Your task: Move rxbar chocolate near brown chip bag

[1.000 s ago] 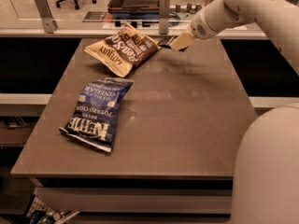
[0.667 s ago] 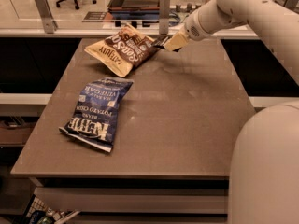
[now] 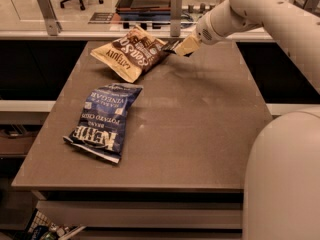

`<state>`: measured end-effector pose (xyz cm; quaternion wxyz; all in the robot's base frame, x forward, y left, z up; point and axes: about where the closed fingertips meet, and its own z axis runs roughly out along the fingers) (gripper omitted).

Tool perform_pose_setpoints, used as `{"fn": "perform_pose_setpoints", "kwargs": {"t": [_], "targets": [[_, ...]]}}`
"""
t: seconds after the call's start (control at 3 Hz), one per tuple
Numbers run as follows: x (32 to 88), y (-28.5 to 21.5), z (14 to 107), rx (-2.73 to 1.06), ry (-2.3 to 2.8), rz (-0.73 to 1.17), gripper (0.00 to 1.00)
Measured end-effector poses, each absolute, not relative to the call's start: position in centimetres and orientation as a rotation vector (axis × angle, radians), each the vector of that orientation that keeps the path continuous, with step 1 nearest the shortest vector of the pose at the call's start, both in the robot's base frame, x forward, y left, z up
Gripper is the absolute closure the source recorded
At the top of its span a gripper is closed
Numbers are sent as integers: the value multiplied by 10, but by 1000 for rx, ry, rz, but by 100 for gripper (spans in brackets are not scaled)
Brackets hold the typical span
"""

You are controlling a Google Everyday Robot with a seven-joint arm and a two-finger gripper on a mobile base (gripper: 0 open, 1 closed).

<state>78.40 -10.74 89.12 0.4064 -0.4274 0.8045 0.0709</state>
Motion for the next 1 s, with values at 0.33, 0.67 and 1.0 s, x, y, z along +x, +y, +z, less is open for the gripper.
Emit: {"fn": "perform_pose_setpoints", "kwargs": {"t": [0.33, 0.67, 1.0], "targets": [[784, -105, 889, -1081, 2031, 182, 36], [785, -103, 886, -1085, 2033, 186, 12], [785, -101, 884, -1088, 2034, 189, 0]]}}
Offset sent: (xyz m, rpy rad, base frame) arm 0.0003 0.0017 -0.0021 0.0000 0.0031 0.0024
